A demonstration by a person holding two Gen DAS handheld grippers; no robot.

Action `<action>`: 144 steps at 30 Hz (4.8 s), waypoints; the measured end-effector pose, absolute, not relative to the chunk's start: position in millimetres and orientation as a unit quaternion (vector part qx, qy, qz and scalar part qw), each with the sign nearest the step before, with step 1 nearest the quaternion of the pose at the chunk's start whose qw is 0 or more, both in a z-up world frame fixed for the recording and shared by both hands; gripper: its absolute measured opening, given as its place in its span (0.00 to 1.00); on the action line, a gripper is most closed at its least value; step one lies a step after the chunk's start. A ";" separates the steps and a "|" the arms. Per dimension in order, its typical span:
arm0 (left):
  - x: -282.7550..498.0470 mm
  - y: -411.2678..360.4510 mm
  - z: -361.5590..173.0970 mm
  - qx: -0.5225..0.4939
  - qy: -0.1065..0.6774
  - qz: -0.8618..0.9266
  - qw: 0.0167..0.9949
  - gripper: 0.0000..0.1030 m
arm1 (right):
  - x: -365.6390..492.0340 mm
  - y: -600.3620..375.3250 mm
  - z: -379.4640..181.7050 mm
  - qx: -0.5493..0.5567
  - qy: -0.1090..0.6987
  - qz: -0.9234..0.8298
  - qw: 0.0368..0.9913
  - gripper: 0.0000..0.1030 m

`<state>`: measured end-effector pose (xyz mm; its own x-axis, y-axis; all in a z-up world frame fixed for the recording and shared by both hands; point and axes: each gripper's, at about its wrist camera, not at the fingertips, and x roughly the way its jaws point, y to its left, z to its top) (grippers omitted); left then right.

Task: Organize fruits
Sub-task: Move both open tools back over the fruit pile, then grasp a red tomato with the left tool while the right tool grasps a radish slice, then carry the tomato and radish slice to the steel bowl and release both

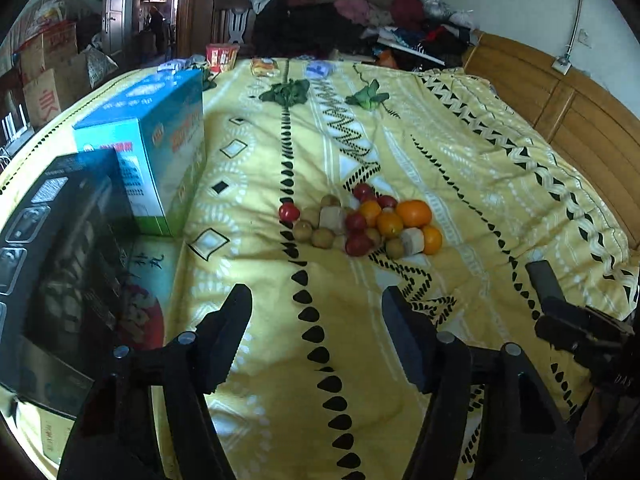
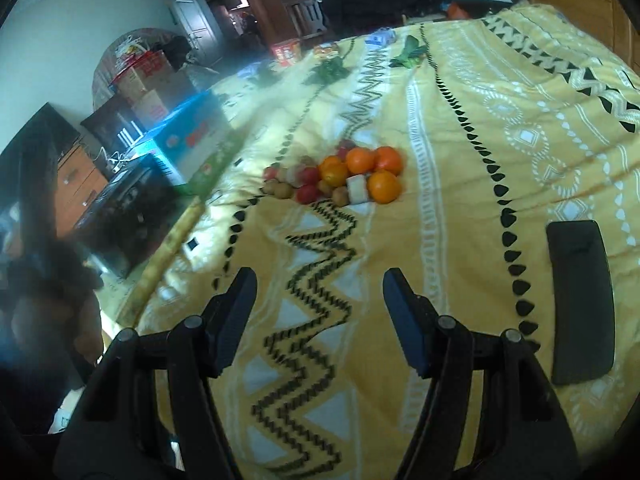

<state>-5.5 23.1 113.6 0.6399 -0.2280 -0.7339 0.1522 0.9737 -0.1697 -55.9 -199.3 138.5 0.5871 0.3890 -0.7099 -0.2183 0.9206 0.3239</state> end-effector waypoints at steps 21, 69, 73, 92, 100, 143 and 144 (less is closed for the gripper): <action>32.6 32.2 74.9 -0.065 0.429 -0.088 0.897 0.66 | 76.9 -160.8 84.1 0.000 0.451 0.192 0.872 0.32; 119.3 -43.8 24.0 -0.046 0.466 -0.191 0.863 0.46 | 44.1 -169.4 54.2 0.062 0.473 0.224 0.850 0.34; 125.0 -52.2 20.2 -0.032 0.468 -0.199 0.861 0.46 | 46.9 -166.8 51.7 0.060 0.471 0.225 0.851 0.40; 89.7 -42.7 61.7 -0.034 0.417 -0.182 0.890 0.29 | 33.2 -158.2 77.0 0.055 0.445 0.209 0.869 0.35; 42.7 4.3 115.9 -0.071 0.379 -0.145 0.911 0.29 | 18.9 -141.0 115.7 0.040 0.420 0.204 0.883 0.35; -135.2 410.5 162.6 -0.211 0.295 0.218 0.906 0.29 | -47.8 266.3 213.8 -0.123 0.379 0.440 0.805 0.35; -134.8 413.6 161.3 -0.214 0.297 0.219 0.904 0.29 | -47.4 270.1 211.2 -0.124 0.383 0.441 0.802 0.35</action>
<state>-134.8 413.6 161.3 0.7270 0.2695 -0.6316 -0.5238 0.8124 -0.2563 -47.4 270.1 211.2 0.3176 0.6132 -0.7233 -0.8030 0.5796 0.1388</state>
